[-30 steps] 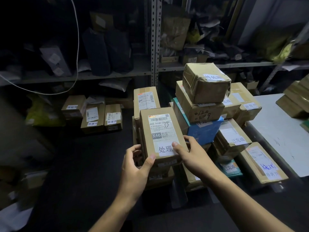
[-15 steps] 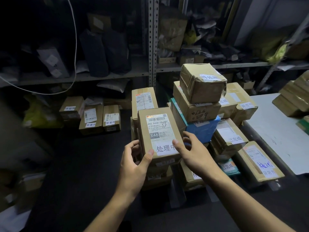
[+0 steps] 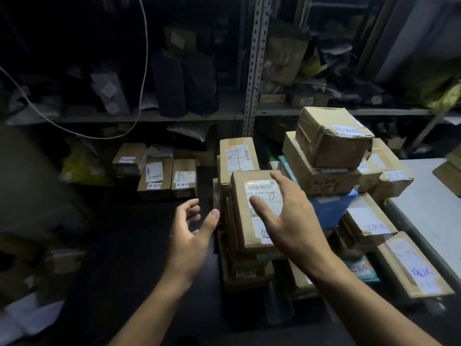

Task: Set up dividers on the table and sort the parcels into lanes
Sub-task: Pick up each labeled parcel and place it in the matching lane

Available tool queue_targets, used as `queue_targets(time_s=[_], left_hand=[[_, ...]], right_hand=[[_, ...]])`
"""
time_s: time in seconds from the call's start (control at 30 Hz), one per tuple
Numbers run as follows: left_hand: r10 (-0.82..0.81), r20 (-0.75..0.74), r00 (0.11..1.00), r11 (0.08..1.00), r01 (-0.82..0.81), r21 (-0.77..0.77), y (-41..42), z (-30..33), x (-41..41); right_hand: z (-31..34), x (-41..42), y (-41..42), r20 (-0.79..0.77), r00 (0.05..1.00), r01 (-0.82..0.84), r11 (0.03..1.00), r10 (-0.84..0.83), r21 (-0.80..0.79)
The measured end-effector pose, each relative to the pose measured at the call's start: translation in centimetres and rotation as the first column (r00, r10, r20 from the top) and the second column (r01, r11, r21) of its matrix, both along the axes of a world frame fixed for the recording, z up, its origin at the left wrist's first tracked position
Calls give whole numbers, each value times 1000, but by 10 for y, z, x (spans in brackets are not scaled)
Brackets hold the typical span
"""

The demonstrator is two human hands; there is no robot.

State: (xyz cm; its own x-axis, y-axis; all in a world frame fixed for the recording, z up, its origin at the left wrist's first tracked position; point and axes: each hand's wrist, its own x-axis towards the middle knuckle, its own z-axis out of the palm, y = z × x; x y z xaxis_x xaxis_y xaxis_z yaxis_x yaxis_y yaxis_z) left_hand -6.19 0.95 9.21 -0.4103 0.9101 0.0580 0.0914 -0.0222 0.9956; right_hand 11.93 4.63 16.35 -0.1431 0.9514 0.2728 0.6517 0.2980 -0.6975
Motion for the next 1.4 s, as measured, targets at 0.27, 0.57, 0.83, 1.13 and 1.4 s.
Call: queue_targets(time_s=[0.27, 0.57, 0.83, 1.13, 1.4], left_hand=[[185, 61, 981, 982, -184, -31, 41, -18, -103], [254, 107, 961, 959, -236, -158, 110, -70, -220], [294, 45, 955, 934, -277, -224, 200, -109, -332], [301, -102, 948, 890, -318, -328, 309, -169, -438], [165, 2, 986, 887, -147, -438, 347, -214, -452]], right_hand=[[-6, -132, 54, -95, 985, -147, 987, 141, -59], [-82, -251, 150, -165, 986, -46, 902, -28, -429], [-140, -348, 224, -174, 984, -70, 806, -42, -588], [-205, -449, 314, -160, 986, -146, 695, 44, -704], [-254, -493, 355, -230, 973, -172, 594, -23, -786]])
